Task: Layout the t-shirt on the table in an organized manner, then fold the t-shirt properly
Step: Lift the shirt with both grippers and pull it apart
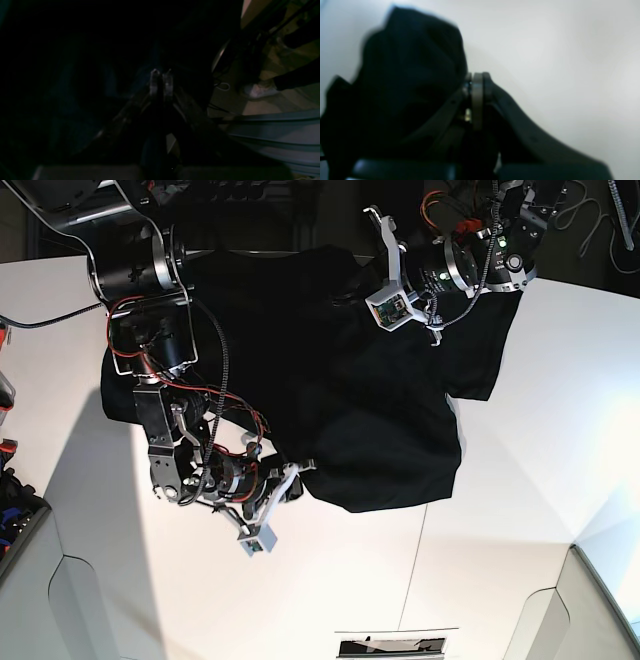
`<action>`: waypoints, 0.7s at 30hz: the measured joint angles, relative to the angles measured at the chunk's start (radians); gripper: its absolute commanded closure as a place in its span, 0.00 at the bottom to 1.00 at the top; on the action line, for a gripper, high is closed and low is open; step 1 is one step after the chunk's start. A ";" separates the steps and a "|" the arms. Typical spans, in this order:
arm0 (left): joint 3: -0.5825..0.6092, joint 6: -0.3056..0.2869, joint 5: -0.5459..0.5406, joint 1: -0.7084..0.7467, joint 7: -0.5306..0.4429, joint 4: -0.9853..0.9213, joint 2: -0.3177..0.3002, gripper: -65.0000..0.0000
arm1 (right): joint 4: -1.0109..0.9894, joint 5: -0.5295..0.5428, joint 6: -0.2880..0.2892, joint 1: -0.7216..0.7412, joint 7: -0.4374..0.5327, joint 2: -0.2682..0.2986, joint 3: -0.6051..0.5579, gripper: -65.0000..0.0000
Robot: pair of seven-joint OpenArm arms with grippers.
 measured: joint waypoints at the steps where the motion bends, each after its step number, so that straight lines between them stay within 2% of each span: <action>1: 0.000 0.000 0.000 0.000 0.002 0.000 0.000 1.00 | -0.023 0.000 0.000 0.000 0.000 0.000 0.000 1.00; 5: 0.000 0.000 -0.001 0.000 0.007 0.000 0.000 1.00 | -0.102 0.008 0.005 -0.002 0.004 0.001 0.002 1.00; 8: 0.000 0.000 0.000 0.001 0.007 0.000 0.000 1.00 | -0.123 0.032 0.046 -0.018 0.023 0.000 0.000 1.00; 11: 0.000 0.000 0.000 0.000 0.002 0.000 0.000 1.00 | -0.123 0.039 0.050 -0.046 0.061 0.000 -0.018 1.00; 14: 0.000 0.000 0.000 0.000 0.000 0.000 0.000 1.00 | -0.121 -0.003 0.057 -0.070 0.122 -0.002 -0.036 1.00; 17: 0.000 0.000 0.000 0.001 0.000 0.000 0.000 1.00 | -0.117 -0.061 0.050 -0.077 0.147 -0.002 -0.040 1.00; 21: 0.000 0.000 -0.001 0.000 0.003 0.000 0.000 1.00 | -0.117 -0.104 0.005 -0.077 0.198 0.002 -0.045 1.00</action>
